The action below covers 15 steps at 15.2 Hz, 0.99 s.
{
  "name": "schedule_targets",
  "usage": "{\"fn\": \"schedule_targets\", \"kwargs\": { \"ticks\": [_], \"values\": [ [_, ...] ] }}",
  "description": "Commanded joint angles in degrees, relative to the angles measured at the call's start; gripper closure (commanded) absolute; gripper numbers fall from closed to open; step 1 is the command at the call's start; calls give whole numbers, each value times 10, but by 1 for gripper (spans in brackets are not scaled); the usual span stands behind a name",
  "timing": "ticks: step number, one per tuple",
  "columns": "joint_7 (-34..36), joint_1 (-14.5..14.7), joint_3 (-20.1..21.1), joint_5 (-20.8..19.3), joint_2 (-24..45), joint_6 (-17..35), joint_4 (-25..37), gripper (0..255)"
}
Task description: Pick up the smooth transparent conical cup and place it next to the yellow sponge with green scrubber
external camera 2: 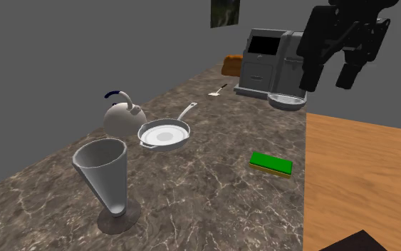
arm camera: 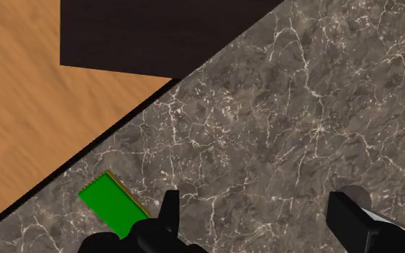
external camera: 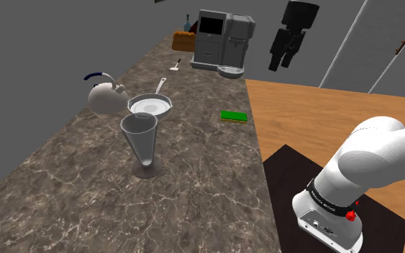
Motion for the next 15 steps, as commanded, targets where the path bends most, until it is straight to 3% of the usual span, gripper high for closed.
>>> {"fn": "schedule_targets", "kwargs": {
  "ticks": [1,8,15],
  "values": [
    [0,0,0,0,0,0,0,0],
    [84,20,73,58,63,96,-20,0],
    [163,35,144,97,161,194,-1,0]
  ]
}}
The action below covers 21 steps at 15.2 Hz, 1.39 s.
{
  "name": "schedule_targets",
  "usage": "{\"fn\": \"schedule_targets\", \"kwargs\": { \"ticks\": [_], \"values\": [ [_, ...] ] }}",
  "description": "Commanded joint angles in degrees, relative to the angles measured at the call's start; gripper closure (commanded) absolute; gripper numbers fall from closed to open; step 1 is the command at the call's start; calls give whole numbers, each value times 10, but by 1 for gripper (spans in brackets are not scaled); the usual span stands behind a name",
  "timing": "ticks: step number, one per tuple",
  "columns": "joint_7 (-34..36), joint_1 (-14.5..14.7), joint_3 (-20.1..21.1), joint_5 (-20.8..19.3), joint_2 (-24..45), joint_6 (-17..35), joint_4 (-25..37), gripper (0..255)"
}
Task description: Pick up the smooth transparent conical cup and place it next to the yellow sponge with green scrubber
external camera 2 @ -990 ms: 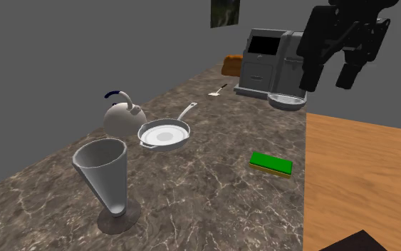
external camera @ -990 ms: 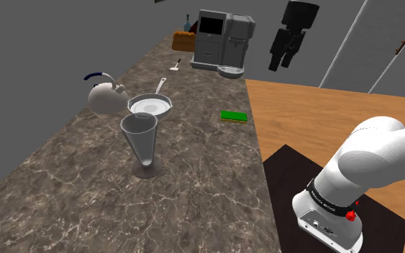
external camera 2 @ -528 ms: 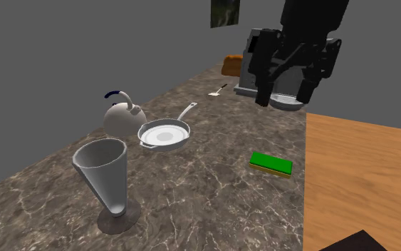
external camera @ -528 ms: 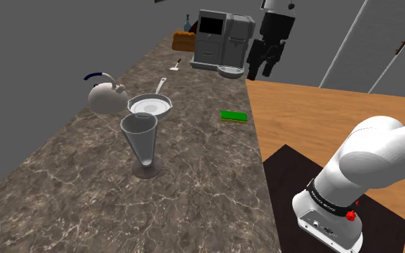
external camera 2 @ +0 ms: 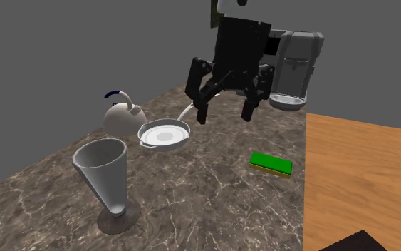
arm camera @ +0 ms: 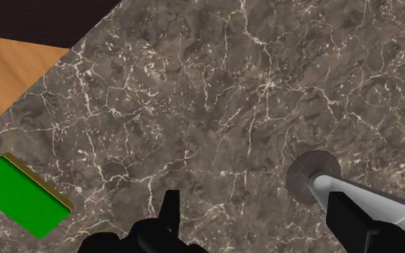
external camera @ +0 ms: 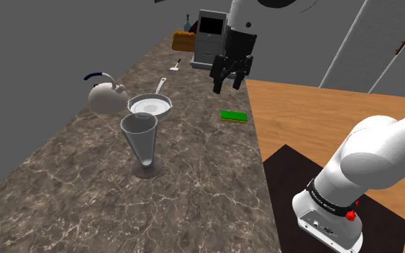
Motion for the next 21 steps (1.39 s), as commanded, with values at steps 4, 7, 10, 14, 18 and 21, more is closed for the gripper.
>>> {"fn": "schedule_targets", "kwargs": {
  "ticks": [4,7,10,14,18,21],
  "values": [
    [61,8,51,13,87,72,31,0],
    [98,10,78,10,143,108,59,0],
    [139,12,103,-3,204,141,94,0],
    [197,19,130,-35,290,178,152,0],
    [237,29,140,-64,351,202,190,0],
    [241,33,141,-69,363,223,181,0]
  ]
}}
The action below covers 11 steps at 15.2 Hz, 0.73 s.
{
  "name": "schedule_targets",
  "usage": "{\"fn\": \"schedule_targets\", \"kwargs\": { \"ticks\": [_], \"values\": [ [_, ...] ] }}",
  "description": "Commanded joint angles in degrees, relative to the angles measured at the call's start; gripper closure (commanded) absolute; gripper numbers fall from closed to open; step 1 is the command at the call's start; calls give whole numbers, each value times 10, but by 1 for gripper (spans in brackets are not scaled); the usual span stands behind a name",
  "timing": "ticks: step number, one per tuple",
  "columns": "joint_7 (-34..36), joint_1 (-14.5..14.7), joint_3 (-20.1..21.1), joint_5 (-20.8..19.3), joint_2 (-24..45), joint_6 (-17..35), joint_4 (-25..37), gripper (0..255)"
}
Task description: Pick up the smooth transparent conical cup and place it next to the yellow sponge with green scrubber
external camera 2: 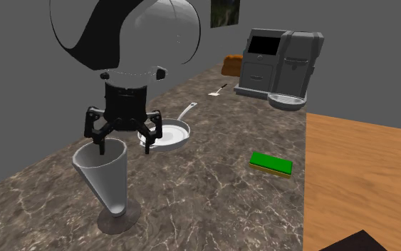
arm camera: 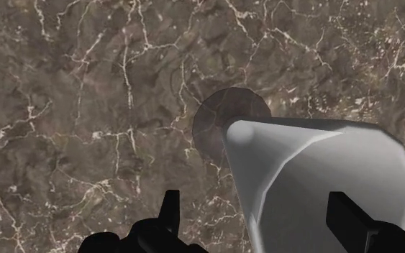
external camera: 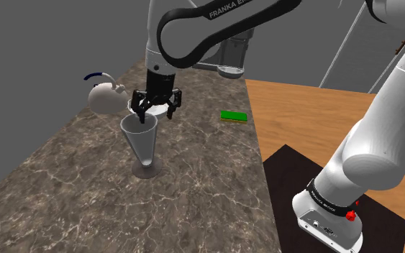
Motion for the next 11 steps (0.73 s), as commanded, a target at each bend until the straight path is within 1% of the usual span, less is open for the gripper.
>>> {"fn": "schedule_targets", "kwargs": {
  "ticks": [1,4,11],
  "values": [
    [5,3,1,-6,12,14,-3,0],
    [9,5,2,-11,24,32,-9,0],
    [8,5,2,-11,24,32,-9,0]
  ]
}}
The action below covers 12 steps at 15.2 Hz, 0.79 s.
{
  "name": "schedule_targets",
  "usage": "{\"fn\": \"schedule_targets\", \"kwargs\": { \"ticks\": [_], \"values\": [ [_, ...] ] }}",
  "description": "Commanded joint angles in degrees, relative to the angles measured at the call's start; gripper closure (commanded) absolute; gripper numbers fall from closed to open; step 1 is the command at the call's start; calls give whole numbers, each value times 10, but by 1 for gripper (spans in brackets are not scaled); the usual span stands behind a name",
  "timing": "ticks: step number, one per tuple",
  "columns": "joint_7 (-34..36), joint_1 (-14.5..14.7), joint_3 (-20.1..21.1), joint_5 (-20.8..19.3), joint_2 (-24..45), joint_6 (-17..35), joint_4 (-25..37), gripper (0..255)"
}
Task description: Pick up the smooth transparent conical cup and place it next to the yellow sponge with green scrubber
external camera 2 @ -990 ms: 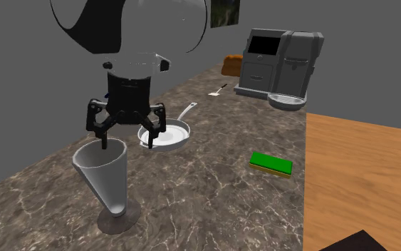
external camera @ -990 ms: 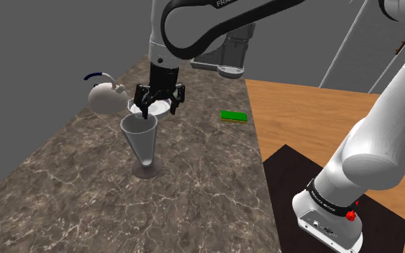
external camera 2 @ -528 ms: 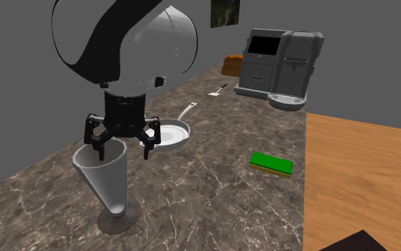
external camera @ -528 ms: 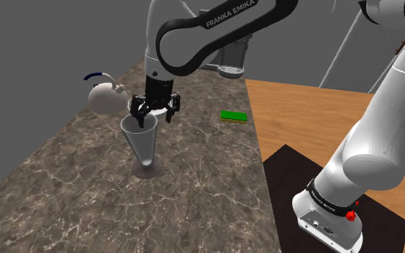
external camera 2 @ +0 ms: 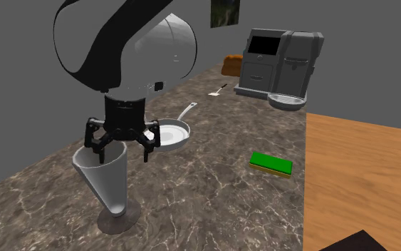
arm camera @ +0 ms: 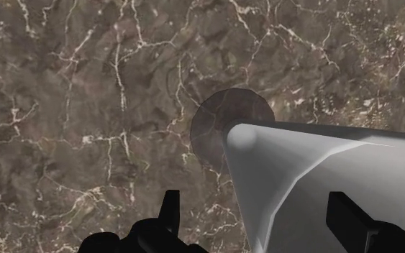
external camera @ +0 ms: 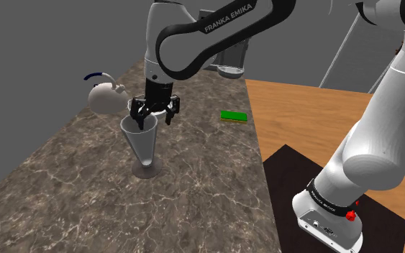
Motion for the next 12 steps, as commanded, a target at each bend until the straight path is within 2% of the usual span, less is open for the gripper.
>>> {"fn": "schedule_targets", "kwargs": {
  "ticks": [1,10,12],
  "values": [
    [0,0,0,0,0,0,0,255],
    [0,0,0,0,0,0,0,255],
    [0,-1,0,3,-7,-15,8,255]
  ]
}}
